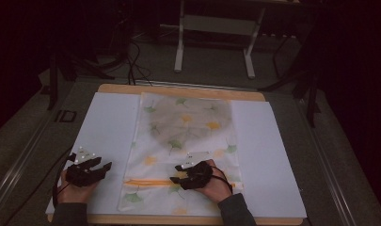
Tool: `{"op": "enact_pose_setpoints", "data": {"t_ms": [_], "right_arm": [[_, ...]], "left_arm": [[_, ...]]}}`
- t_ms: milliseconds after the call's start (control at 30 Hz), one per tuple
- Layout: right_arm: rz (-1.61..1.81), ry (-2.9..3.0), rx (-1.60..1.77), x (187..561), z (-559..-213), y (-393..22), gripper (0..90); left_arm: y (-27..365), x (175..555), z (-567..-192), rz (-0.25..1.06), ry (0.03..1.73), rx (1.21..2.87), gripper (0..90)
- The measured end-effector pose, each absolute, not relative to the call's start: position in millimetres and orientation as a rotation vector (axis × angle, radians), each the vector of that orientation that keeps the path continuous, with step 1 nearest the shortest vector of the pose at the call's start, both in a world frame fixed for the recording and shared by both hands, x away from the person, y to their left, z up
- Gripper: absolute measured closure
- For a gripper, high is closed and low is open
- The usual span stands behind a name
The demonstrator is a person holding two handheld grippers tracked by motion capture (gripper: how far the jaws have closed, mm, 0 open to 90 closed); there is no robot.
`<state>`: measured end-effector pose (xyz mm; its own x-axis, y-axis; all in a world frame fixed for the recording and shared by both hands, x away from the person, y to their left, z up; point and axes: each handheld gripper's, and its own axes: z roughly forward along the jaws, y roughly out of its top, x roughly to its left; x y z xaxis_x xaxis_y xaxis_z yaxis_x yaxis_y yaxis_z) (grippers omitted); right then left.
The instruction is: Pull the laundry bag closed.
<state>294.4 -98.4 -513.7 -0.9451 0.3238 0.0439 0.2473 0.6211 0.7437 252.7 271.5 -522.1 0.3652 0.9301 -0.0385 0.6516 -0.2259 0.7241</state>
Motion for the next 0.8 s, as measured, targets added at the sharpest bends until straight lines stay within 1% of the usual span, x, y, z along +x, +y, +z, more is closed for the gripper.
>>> {"op": "enact_pose_setpoints", "data": {"t_ms": [200, 433, 800], "right_arm": [[1.256, 2.753, 0.467, 296, -514, -88, 56.9], [1.263, 2.768, 0.447, 296, -515, -76, 55.0], [1.267, 2.785, 0.403, 296, -520, -55, 55.6]], "left_arm": [[271, 253, -522, 0.544, 1.366, 1.975, 50.9], [271, 253, -522, 0.546, 1.363, 1.977, 50.9], [272, 253, -522, 0.548, 1.363, 1.978, 50.9]]}}
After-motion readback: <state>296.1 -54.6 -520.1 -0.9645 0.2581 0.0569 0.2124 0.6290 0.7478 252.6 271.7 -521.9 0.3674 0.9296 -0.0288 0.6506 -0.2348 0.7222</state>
